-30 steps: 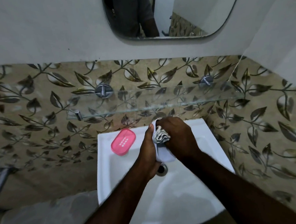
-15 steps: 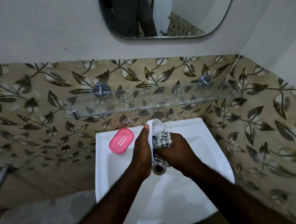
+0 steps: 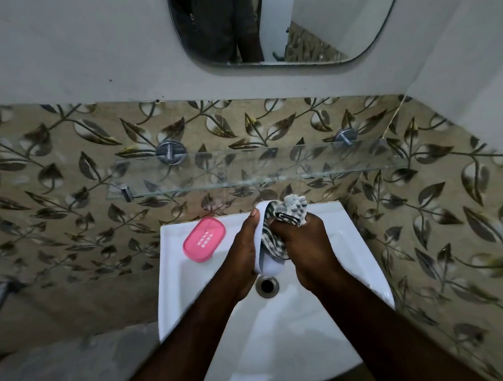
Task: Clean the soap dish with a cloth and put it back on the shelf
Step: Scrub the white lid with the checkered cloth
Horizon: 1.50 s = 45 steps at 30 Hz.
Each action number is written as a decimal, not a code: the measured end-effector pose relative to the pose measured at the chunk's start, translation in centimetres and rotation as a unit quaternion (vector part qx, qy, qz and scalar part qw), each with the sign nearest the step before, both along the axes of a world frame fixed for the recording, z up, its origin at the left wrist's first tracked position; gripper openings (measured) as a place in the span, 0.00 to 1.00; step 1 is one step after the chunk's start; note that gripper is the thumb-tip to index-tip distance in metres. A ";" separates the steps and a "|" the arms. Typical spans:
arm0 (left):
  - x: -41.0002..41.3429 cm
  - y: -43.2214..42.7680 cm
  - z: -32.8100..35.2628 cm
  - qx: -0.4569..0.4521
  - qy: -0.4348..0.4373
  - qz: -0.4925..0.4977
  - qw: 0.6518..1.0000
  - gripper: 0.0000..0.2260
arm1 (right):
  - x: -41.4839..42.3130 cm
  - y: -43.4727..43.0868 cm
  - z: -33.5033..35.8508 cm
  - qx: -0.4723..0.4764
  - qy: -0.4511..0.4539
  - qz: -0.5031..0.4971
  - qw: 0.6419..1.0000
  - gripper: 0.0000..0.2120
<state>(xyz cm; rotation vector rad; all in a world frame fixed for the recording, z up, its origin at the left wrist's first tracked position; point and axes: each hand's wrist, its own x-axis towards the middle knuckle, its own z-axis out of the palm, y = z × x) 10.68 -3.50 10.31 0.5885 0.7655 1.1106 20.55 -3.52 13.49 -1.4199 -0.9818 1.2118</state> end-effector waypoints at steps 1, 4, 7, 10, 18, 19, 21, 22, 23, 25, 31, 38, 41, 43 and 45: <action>-0.3 0.3 0.0 0.004 0.011 -0.004 1.000 0.23 | 0.0 -0.2 0.2 0.009 -0.011 0.021 1.000 0.11; -0.9 0.7 0.6 0.007 0.035 0.012 0.999 0.22 | -0.1 -0.8 0.6 0.074 -0.030 0.103 0.991 0.14; -0.9 0.4 0.8 -0.015 -0.003 0.025 1.000 0.21 | -0.2 -0.9 0.7 0.133 -0.100 0.176 0.970 0.15; -1.4 0.4 0.4 -0.065 -0.039 0.054 0.996 0.23 | 0.1 -1.3 0.0 0.194 -0.256 0.232 0.918 0.11; -0.8 -0.3 -0.3 -0.087 0.028 0.038 0.995 0.23 | 2.1 -0.4 -0.3 0.322 -0.584 0.390 0.635 0.08; -0.7 -0.2 -0.4 -0.097 0.032 0.044 0.994 0.25 | 2.2 0.0 -0.4 0.319 -0.618 0.392 0.602 0.11; -0.7 0.4 -0.6 -0.109 0.026 0.042 0.993 0.29 | 2.5 0.6 -0.4 0.338 -0.643 0.385 0.570 0.11; -1.0 0.5 -0.4 -0.113 0.013 0.035 0.993 0.30 | 2.7 0.8 -0.3 0.362 -0.631 0.371 0.577 0.09; -1.1 0.4 -0.2 -0.117 -0.001 0.034 0.993 0.30 | 2.9 1.0 0.0 0.385 -0.610 0.349 0.598 0.10; -1.2 0.3 0.0 -0.104 -0.013 0.022 0.994 0.25 | 3.1 1.7 0.7 0.425 -0.577 0.294 0.632 0.13; -1.2 0.7 0.3 -0.095 -0.026 0.010 0.995 0.25 | 3.0 3.5 -0.2 0.394 -0.639 0.270 0.603 0.11; -0.6 0.8 -1.6 -0.102 0.055 0.056 0.992 0.21 | 1.0 1.2 -0.6 0.204 -0.570 0.254 0.754 0.10; -0.8 0.9 -2.3 -0.107 0.103 0.074 0.986 0.32 | 0.2 -0.6 -1.0 0.106 -0.462 0.278 0.836 0.11; -0.8 0.6 -2.1 -0.064 0.136 0.083 0.985 0.28 | 0.2 -1.3 -0.9 0.021 -0.316 0.270 0.909 0.11; -0.8 0.4 -1.8 -0.013 0.158 0.078 0.984 0.22 | 0.2 -1.6 -0.3 -0.057 -0.139 0.244 0.958 0.07</action>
